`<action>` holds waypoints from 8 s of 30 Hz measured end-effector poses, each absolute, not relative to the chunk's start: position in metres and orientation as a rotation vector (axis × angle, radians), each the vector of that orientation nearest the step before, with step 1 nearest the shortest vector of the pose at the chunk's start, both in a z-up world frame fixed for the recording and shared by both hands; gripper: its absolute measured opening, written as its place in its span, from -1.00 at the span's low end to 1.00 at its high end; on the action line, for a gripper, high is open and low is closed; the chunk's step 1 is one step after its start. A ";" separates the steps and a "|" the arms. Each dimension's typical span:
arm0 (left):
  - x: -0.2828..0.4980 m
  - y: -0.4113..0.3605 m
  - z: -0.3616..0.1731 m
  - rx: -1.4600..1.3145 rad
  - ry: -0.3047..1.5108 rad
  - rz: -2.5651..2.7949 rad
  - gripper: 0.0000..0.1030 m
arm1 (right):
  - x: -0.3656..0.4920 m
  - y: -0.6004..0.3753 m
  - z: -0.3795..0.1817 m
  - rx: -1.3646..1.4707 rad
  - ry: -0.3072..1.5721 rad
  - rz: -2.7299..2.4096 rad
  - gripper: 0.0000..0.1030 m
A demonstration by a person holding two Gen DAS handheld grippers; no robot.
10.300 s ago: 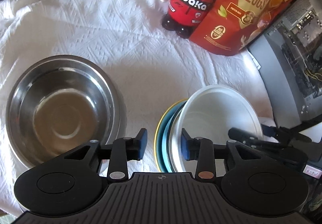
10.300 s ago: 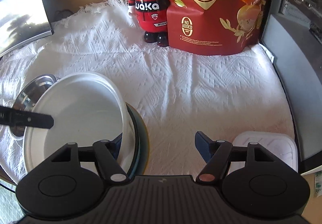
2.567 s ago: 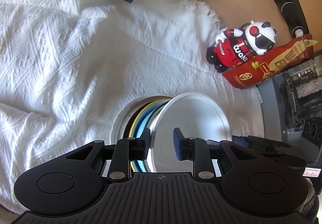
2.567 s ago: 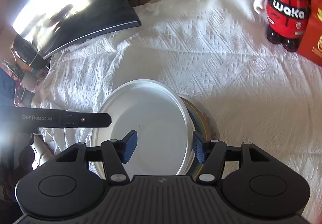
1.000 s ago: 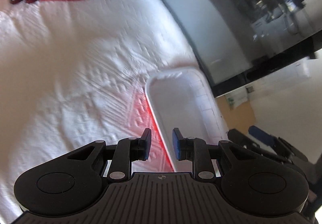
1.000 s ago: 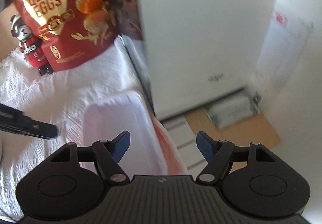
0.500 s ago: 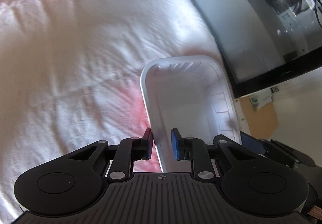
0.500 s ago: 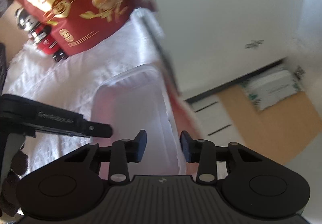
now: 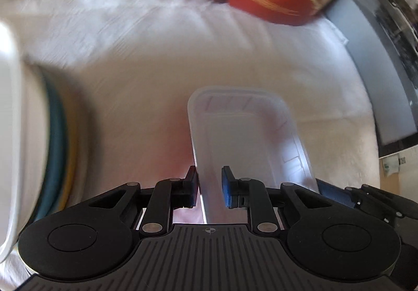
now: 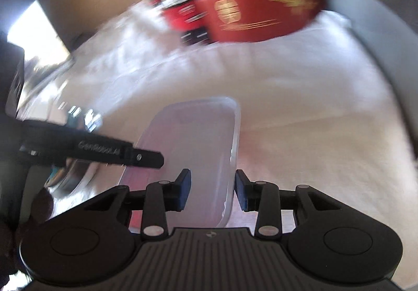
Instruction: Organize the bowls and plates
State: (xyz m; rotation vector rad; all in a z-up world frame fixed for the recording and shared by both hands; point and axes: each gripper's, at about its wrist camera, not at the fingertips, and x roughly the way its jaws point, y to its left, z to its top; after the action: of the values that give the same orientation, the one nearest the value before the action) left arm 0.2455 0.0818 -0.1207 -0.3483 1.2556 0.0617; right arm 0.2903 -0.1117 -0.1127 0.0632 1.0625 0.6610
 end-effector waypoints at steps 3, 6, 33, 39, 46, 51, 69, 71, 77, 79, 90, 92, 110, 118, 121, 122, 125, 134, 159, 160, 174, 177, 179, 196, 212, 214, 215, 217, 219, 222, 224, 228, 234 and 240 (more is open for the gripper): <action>0.236 0.092 -0.127 -0.361 1.268 0.043 -0.60 | 0.276 -0.093 -0.120 0.011 1.103 0.678 -0.25; 0.232 0.097 -0.136 -0.377 1.289 0.011 -0.60 | 0.272 -0.085 -0.130 -0.010 1.161 0.666 -0.23; 0.229 0.089 -0.106 -0.297 1.319 -0.127 -0.60 | 0.272 -0.117 -0.105 0.040 1.070 0.500 -0.13; 0.206 0.122 -0.054 -0.408 1.162 -0.203 -0.60 | 0.279 -0.109 -0.067 0.047 0.944 0.506 -0.01; 0.169 0.205 0.014 -0.489 0.882 -0.033 -0.60 | 0.281 -0.062 -0.033 0.095 0.885 0.653 -0.01; 0.129 0.278 0.031 -0.522 0.793 0.241 -0.60 | 0.275 -0.014 -0.015 0.112 0.883 0.788 0.01; 0.106 0.310 -0.029 -0.786 0.894 0.245 -0.57 | 0.259 0.078 -0.034 0.069 1.059 0.976 0.05; 0.107 0.309 -0.027 -0.775 0.895 0.241 -0.57 | 0.261 0.076 -0.034 0.074 1.061 0.972 0.05; 0.110 0.306 -0.029 -0.745 0.919 0.244 -0.57 | 0.256 0.073 -0.036 0.072 1.064 0.977 0.05; 0.110 0.304 -0.029 -0.735 0.926 0.243 -0.57 | 0.253 0.074 -0.037 0.066 1.064 0.980 0.05; 0.111 0.292 -0.027 -0.649 0.942 0.239 -0.58 | 0.248 0.072 -0.039 0.053 1.069 0.966 0.05; 0.111 0.291 -0.027 -0.649 0.945 0.238 -0.58 | 0.247 0.072 -0.039 0.051 1.070 0.961 0.05; 0.173 0.189 -0.017 -0.558 0.962 -0.083 -0.59 | 0.288 -0.064 -0.031 0.103 0.903 0.572 0.06; 0.224 0.113 -0.100 -0.492 1.245 -0.088 -0.59 | 0.297 -0.107 -0.098 0.166 1.099 0.487 0.06; 0.228 0.103 -0.113 -0.459 1.285 -0.049 -0.59 | 0.296 -0.115 -0.110 0.188 1.132 0.477 0.06; 0.229 0.100 -0.117 -0.456 1.296 -0.046 -0.59 | 0.298 -0.116 -0.113 0.197 1.143 0.478 0.06; 0.236 0.091 -0.132 -0.451 1.334 -0.042 -0.59 | 0.298 -0.120 -0.125 0.217 1.179 0.496 0.06; 0.248 0.083 -0.150 -0.426 1.358 -0.039 -0.63 | 0.300 -0.107 -0.146 0.186 1.224 0.553 -0.22; 0.175 0.237 0.069 -0.427 0.873 0.085 -0.62 | 0.245 0.013 0.064 0.152 0.690 0.854 -0.21; 0.171 0.247 0.067 -0.440 0.880 0.098 -0.62 | 0.241 0.025 0.063 0.138 0.693 0.872 -0.21; 0.161 0.293 0.016 -0.502 0.989 0.113 -0.61 | 0.226 0.091 0.036 0.037 0.823 0.885 -0.20; 0.158 0.294 -0.001 -0.514 1.030 0.109 -0.61 | 0.225 0.093 0.020 0.024 0.868 0.869 -0.20; 0.158 0.295 -0.008 -0.522 1.046 0.107 -0.61 | 0.226 0.093 0.012 0.023 0.894 0.856 -0.20; 0.169 0.302 -0.017 -0.557 1.027 0.094 -0.62 | 0.237 0.096 -0.006 0.018 0.952 0.838 -0.16; 0.158 0.307 0.002 -0.628 0.988 0.082 -0.62 | 0.238 0.088 0.005 0.044 0.928 0.877 -0.16; 0.158 0.307 0.001 -0.628 0.989 0.080 -0.62 | 0.237 0.088 0.006 0.044 0.923 0.880 -0.11; 0.158 0.307 0.001 -0.626 0.990 0.082 -0.62 | 0.237 0.088 0.007 0.045 0.921 0.880 -0.11; 0.158 0.307 -0.002 -0.631 0.996 0.084 -0.62 | 0.237 0.089 0.008 0.043 0.915 0.885 -0.11; 0.158 0.307 -0.005 -0.639 1.002 0.086 -0.62 | 0.236 0.089 0.008 0.040 0.916 0.887 -0.11; 0.157 0.307 -0.007 -0.644 1.007 0.086 -0.62 | 0.236 0.089 0.006 0.038 0.927 0.885 -0.11; 0.157 0.307 -0.007 -0.646 1.006 0.083 -0.62 | 0.235 0.088 0.004 0.036 0.933 0.884 -0.11; 0.153 0.308 -0.001 -0.649 0.986 0.084 -0.62 | 0.234 0.086 0.003 0.033 0.937 0.877 -0.11; 0.147 0.315 0.008 -0.665 0.951 0.088 -0.63 | 0.234 0.083 0.004 0.035 0.932 0.866 -0.11; 0.147 0.315 0.000 -0.683 0.971 0.078 -0.63 | 0.232 0.085 0.003 0.034 0.931 0.866 -0.11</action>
State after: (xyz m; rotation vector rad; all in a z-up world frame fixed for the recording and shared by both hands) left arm 0.1469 0.3149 0.0005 -0.6833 0.9709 0.0778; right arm 0.2325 0.0851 0.0035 0.0341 0.9305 0.8660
